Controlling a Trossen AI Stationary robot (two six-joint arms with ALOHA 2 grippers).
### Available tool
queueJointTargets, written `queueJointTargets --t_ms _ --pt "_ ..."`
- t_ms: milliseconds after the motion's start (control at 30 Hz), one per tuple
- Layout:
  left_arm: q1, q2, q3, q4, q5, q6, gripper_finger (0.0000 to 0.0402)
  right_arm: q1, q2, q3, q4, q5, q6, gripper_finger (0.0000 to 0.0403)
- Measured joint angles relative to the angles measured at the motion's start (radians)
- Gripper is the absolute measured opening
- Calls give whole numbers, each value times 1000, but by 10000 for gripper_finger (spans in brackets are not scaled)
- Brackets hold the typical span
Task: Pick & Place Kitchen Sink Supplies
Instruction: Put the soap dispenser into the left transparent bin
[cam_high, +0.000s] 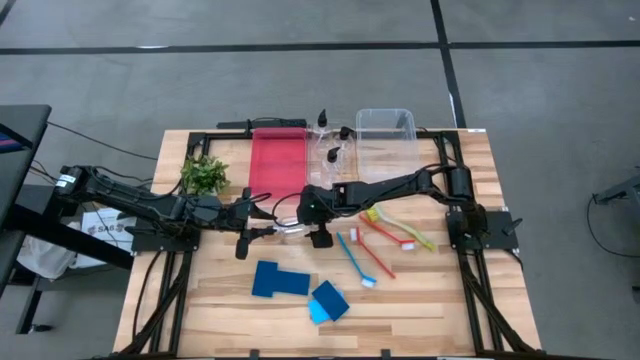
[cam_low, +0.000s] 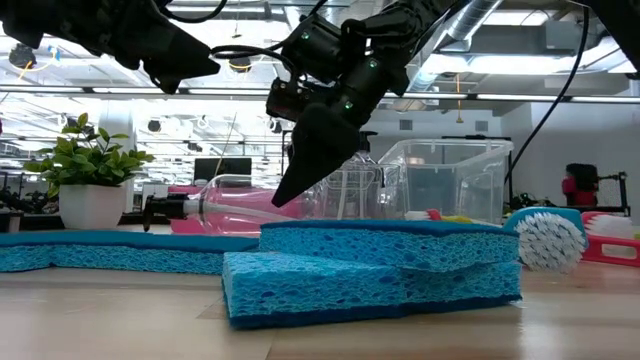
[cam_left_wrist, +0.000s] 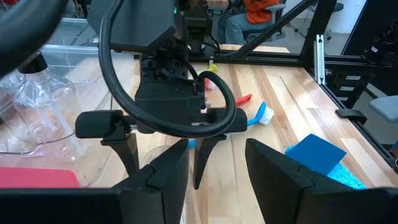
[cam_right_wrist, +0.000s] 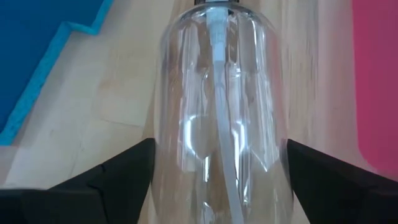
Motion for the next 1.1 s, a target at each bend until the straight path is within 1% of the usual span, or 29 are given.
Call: queueJointTargets --t_ms 833,1100 --pt "0 0 0 4 1 -4 161 -4 3 0 1 -15 0 335" --pt "0 0 0 4 1 -4 161 -13 3 -43 80 -42 0 334"
